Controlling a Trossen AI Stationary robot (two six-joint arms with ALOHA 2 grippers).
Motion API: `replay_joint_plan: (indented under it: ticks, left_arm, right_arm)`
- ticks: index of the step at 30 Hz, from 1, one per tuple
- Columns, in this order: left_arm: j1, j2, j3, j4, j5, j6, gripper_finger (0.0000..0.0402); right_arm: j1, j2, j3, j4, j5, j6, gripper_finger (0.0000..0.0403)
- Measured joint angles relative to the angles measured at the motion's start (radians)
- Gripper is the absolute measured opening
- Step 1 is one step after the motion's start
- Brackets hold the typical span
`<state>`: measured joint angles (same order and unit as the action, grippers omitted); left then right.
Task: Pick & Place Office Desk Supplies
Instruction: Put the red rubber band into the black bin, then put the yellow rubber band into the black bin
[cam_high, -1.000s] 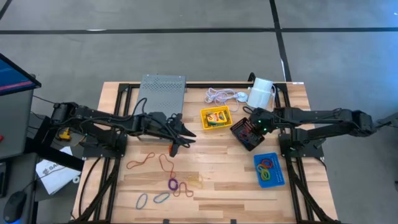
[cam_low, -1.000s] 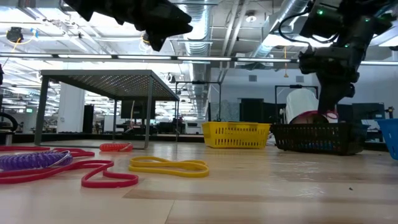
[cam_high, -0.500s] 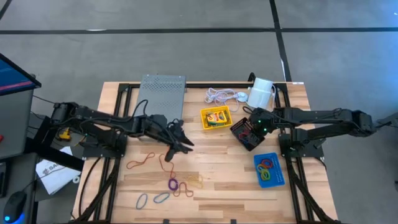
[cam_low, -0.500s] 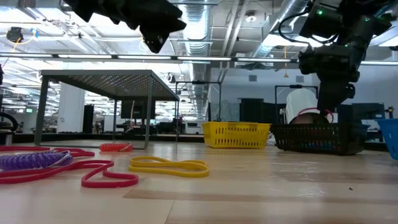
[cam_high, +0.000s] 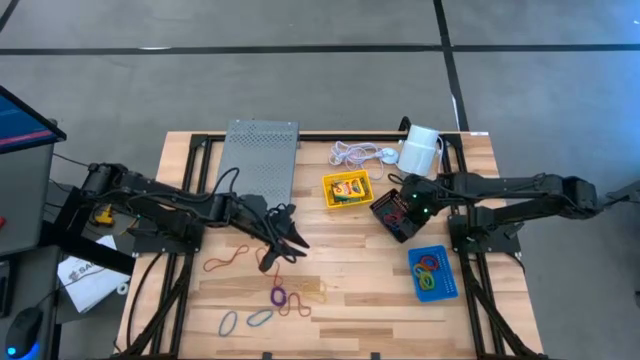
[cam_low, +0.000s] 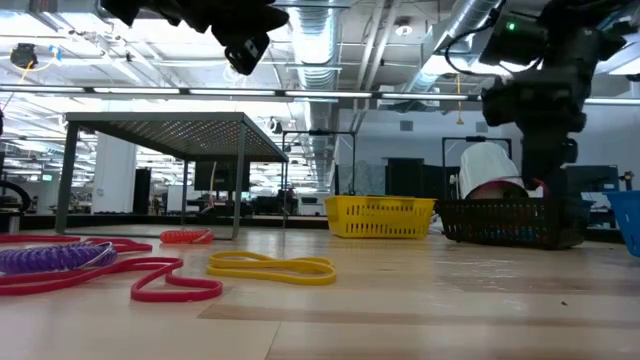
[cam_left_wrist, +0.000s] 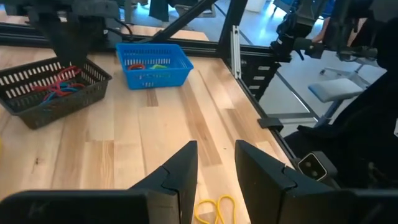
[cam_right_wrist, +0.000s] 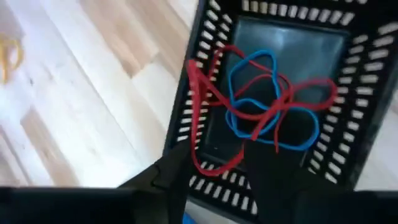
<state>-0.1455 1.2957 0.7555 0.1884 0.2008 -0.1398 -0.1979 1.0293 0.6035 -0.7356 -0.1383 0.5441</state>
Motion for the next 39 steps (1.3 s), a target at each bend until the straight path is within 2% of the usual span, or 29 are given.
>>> replay_joint_plan:
  ticks: [7, 14, 17, 20, 24, 26, 28, 32, 35, 39]
  left_arm:
    - [0.0, 0.0, 0.0, -0.009, 0.0, 0.0, 0.0104]
    - [0.0, 0.0, 0.0, -0.017, 0.0, 0.0, 0.0104]
    - [0.0, 0.0, 0.0, -0.021, 0.0, 0.0, 0.0104]
    - [0.0, 0.0, 0.0, -0.033, 0.0, 0.0, 0.0104]
    - [0.001, 0.0, 0.0, -0.033, 0.0, -0.007, 0.0104]
    - [0.001, 0.0, 0.0, -0.033, 0.0, -0.007, 0.0104]
    - [0.001, 0.0, 0.0, -0.033, 0.0, -0.007, 0.0104]
    - [0.001, 0.0, 0.0, -0.034, 0.0, -0.007, 0.0104]
    - [0.001, 0.0, 0.0, -0.035, 0.0, -0.007, 0.0104]
    - [0.001, 0.0, 0.0, -0.036, 0.0, -0.024, 0.0104]
  right_arm:
    - [-0.013, 0.012, -0.001, 0.007, 0.012, -0.001, 0.0129]
    - [-0.055, 0.005, -0.001, 0.144, -0.124, -0.043, 0.0128]
    - [-0.082, 0.006, -0.001, 0.141, -0.127, -0.043, 0.0127]
    - [-0.111, 0.007, -0.001, 0.115, -0.072, -0.027, 0.0127]
    - [-0.124, 0.005, -0.003, 0.187, -0.196, -0.055, 0.0127]
    - [-0.137, 0.005, -0.003, 0.2, -0.189, -0.054, 0.0127]
    - [-0.158, 0.019, -0.003, 0.187, -0.165, -0.058, 0.0127]
    - [-0.193, 0.057, -0.003, 0.205, -0.216, -0.081, 0.0127]
    - [-0.233, 0.109, -0.004, 0.188, -0.198, -0.099, 0.0127]
    - [-0.244, 0.158, -0.004, 0.26, -0.211, -0.134, 0.0127]
